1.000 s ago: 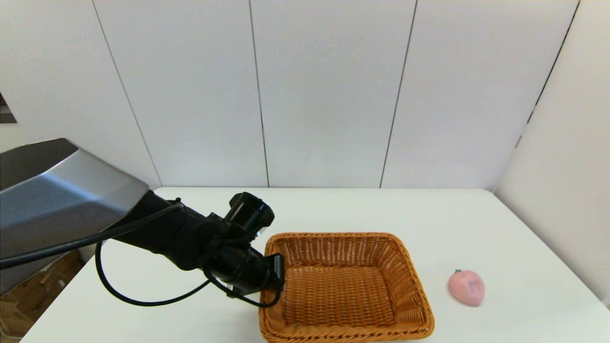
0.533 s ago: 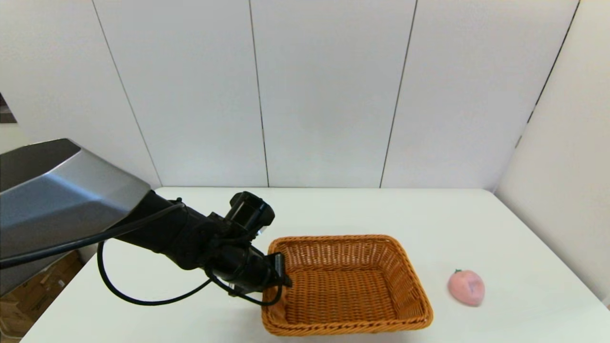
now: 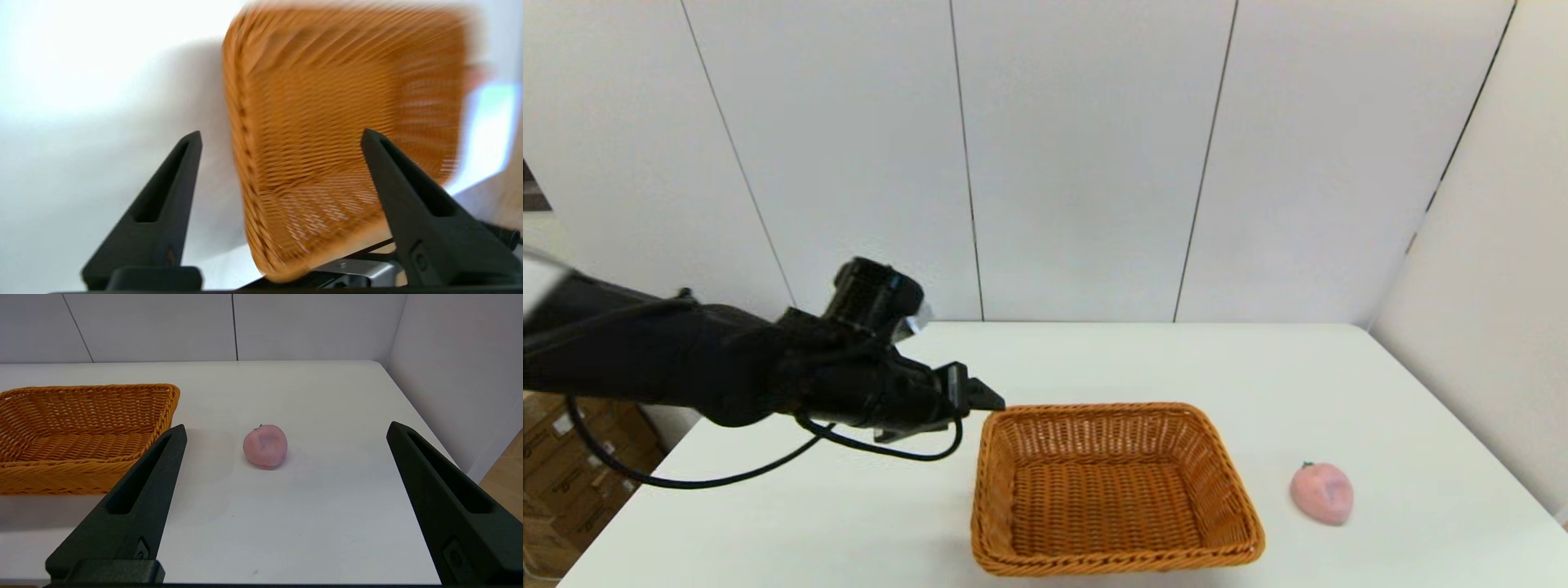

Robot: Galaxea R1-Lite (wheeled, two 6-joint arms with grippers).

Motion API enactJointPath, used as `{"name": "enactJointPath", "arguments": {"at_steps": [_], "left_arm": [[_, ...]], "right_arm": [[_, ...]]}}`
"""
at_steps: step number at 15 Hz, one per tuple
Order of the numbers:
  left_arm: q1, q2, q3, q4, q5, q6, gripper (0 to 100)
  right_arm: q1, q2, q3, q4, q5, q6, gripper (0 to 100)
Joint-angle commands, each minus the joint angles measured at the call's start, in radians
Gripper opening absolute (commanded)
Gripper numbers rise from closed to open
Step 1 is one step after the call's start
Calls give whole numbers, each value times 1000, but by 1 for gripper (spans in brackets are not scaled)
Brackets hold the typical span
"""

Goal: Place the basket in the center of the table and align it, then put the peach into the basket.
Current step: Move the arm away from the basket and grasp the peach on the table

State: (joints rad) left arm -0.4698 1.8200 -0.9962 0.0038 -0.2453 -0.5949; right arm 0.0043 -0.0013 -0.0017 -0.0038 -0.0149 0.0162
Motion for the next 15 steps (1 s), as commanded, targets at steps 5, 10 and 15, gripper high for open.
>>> {"name": "enactJointPath", "arguments": {"at_steps": [5,10,15], "left_arm": [[51,-1038,159,96,31,379,100],[284,-1297,251,116,166,523,100],[499,-1611,593,113,170,526,100]], "right_arm": [[0,1,0,-1,0,2,100],[0,1,0,-1,0,2,100],[0,1,0,-1,0,4,100]]}}
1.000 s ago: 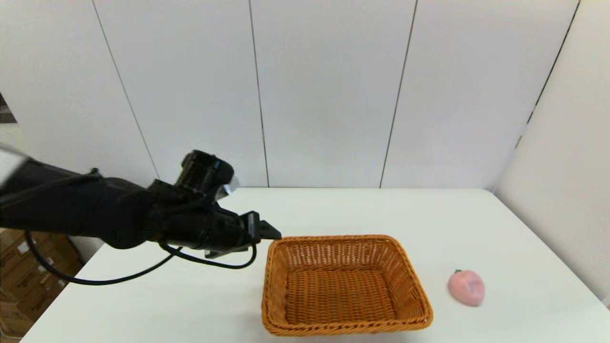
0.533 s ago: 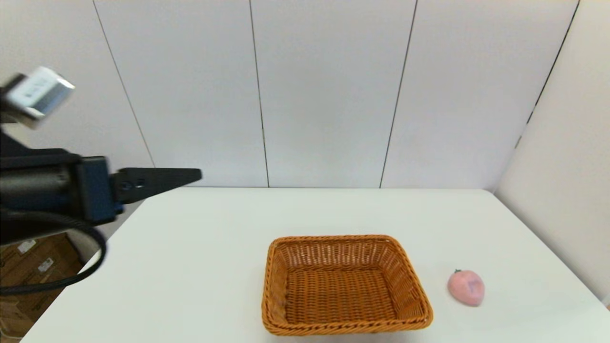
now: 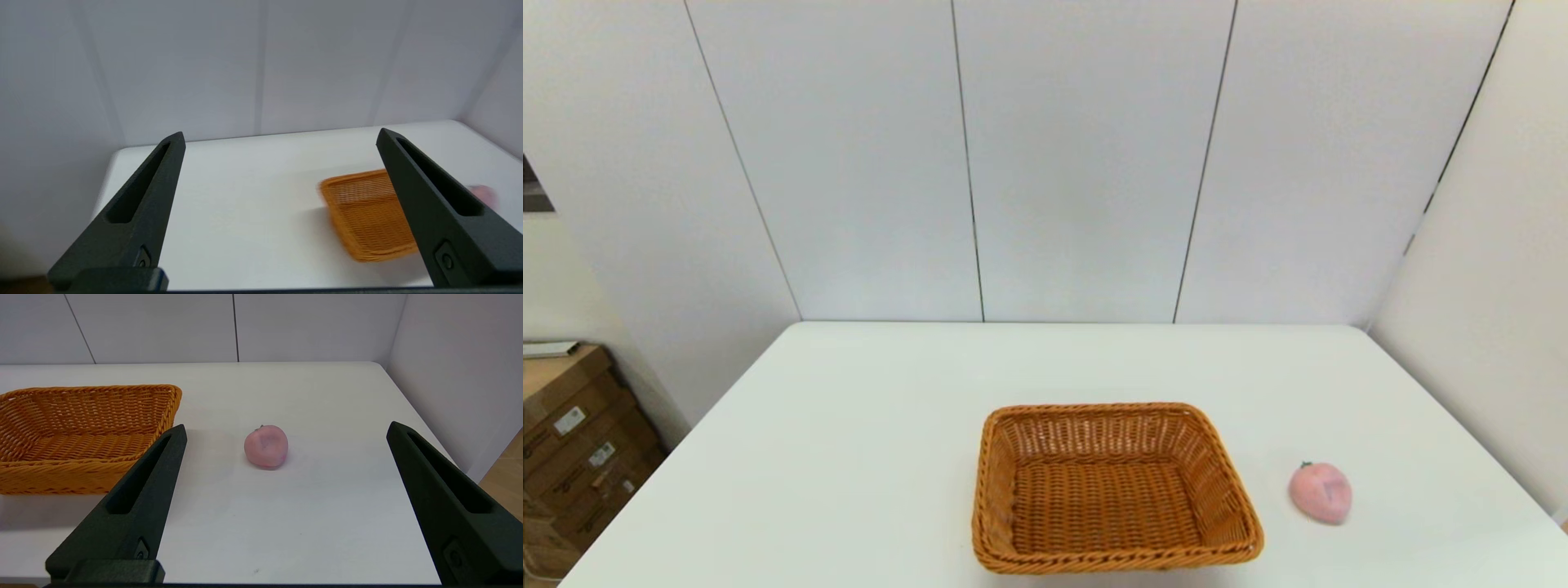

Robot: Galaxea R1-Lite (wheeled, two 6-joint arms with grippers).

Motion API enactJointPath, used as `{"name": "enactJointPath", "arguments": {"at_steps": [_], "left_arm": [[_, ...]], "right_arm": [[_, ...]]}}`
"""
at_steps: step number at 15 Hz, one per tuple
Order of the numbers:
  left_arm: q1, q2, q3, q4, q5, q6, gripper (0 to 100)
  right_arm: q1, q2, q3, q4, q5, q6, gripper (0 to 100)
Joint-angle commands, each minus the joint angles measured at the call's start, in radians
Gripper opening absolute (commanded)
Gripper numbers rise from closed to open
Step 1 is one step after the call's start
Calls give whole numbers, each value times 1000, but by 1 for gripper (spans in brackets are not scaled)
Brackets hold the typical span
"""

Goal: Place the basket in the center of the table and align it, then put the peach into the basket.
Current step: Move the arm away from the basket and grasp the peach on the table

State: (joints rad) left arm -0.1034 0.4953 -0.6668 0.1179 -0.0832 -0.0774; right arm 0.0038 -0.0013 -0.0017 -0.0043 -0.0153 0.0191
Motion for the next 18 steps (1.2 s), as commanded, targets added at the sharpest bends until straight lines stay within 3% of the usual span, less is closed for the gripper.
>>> {"name": "enactJointPath", "arguments": {"at_steps": [1,2,7,10,12,13,15,18], "left_arm": [[131,-299,297,-3,16,8,100],[119,-340,352,0,57,1,100],[102,-495,586,-12,57,36,100],[102,-495,665,-127,114,38,100],[102,-495,665,-127,114,33,100],[102,-495,665,-127,114,24,100],[102,-497,665,-124,114,16,100],[102,-495,665,-126,114,16,100]], "right_arm": [[1,0,0,0,0,1,100],[1,1,0,0,0,1,100],[1,1,0,0,2,-1,100],[1,0,0,0,0,-4,100],[1,24,-12,29,14,-44,100],[1,112,-77,86,26,-91,100],[1,494,-293,222,26,-79,100],[7,1003,-432,210,17,-88,100]]}}
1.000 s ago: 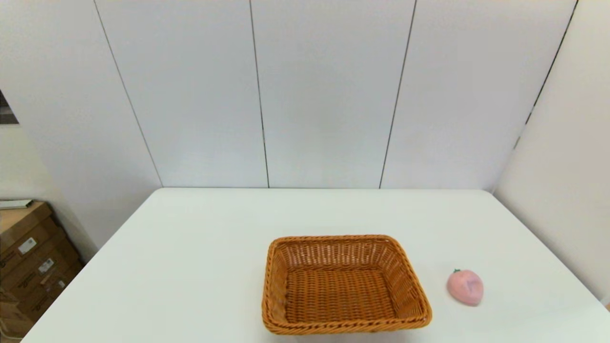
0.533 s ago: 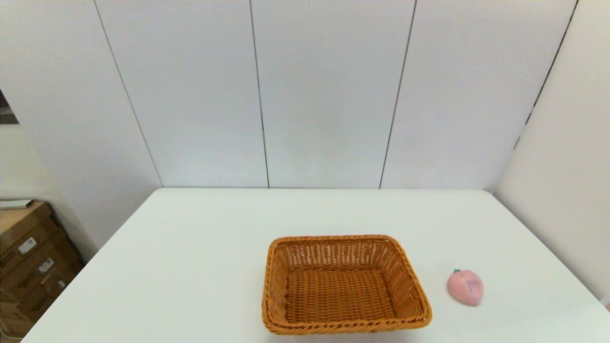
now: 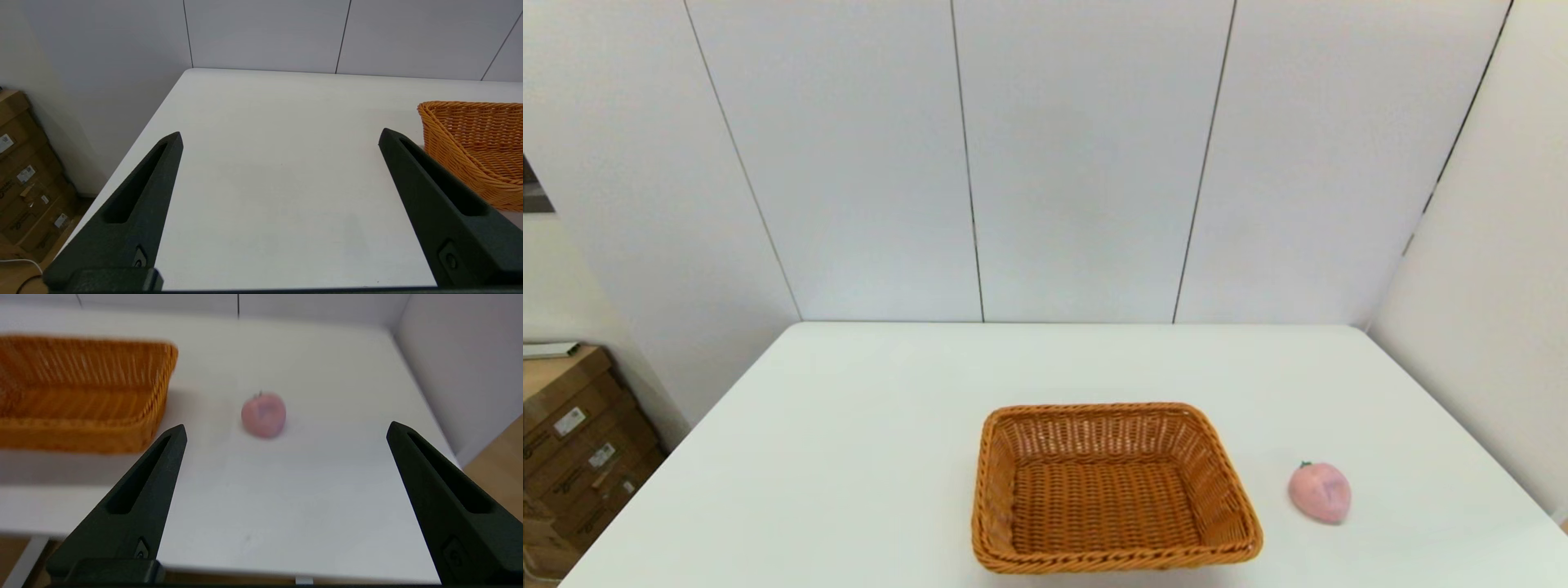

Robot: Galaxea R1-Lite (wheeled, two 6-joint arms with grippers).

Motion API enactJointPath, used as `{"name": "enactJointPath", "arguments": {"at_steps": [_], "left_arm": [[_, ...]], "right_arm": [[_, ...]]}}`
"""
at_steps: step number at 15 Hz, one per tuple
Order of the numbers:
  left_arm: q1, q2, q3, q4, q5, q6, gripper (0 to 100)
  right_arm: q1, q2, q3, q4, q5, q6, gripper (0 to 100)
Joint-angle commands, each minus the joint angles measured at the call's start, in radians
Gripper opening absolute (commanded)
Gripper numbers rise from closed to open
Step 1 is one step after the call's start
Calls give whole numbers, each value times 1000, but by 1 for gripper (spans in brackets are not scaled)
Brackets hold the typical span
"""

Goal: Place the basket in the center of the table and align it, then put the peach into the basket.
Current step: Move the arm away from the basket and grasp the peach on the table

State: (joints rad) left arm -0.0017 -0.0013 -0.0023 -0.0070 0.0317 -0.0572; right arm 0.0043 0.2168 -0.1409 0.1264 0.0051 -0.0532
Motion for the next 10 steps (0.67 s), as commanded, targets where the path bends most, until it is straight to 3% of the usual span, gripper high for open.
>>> {"name": "enactJointPath", "arguments": {"at_steps": [1,4,8,10], "left_arm": [[0,1,1,-2,1,-19,100],[0,1,-1,-2,1,-24,100],[0,1,1,-2,1,-24,100],[0,1,1,-2,2,-27,100]], "right_arm": [[11,914,-325,78,-10,-24,100],[29,1311,-473,24,-27,-31,100],[56,1596,-496,-271,-28,-30,100],[62,1626,-491,-312,-24,-20,100]]}}
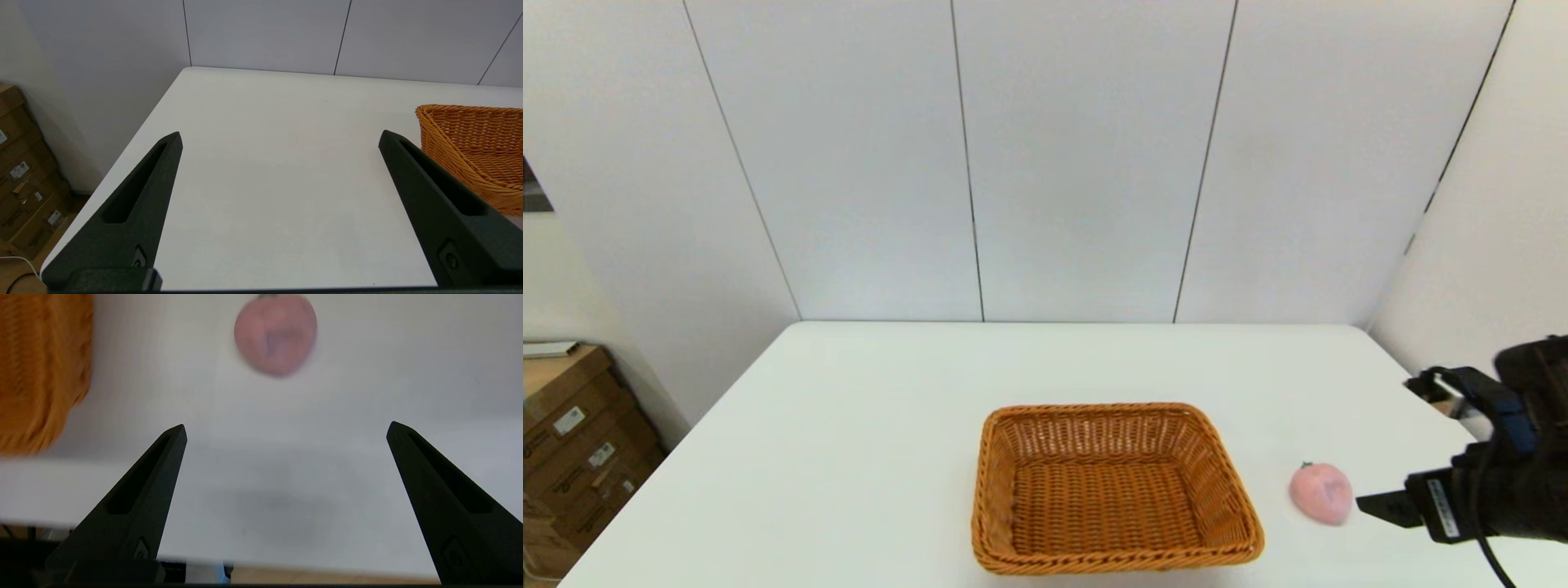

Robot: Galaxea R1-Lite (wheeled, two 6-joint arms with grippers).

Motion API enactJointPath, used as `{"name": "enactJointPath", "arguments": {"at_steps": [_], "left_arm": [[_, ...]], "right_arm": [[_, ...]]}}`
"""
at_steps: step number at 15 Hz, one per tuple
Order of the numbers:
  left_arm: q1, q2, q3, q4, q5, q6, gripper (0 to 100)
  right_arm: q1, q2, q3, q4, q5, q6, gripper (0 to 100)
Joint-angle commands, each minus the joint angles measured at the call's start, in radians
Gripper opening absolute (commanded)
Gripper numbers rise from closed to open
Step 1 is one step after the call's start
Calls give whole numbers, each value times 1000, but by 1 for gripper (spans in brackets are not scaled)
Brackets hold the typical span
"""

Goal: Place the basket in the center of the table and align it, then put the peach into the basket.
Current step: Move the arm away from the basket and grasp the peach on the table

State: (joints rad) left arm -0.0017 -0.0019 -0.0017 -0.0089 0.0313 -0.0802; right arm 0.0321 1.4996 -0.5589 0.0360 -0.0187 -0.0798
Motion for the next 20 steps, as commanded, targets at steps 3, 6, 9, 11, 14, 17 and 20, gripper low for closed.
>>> {"name": "enactJointPath", "arguments": {"at_steps": [3,6,9,11,14,17,20], "left_arm": [[2,2,0,0,2,-4,100],[0,2,0,0,2,-4,100],[0,2,0,0,2,-4,100],[0,2,0,0,2,-6,100],[0,2,0,0,1,-3,100],[0,2,0,1,2,-3,100],[0,2,0,1,1,-3,100]], "right_arm": [[48,343,-73,-220,2,51,100],[48,343,-55,-215,-1,49,100],[43,346,-42,-226,-3,49,100],[40,361,-47,-228,-4,49,100],[32,399,-65,-229,-6,51,100],[28,433,-81,-229,-3,63,100],[23,439,-82,-229,-4,61,0]]}}
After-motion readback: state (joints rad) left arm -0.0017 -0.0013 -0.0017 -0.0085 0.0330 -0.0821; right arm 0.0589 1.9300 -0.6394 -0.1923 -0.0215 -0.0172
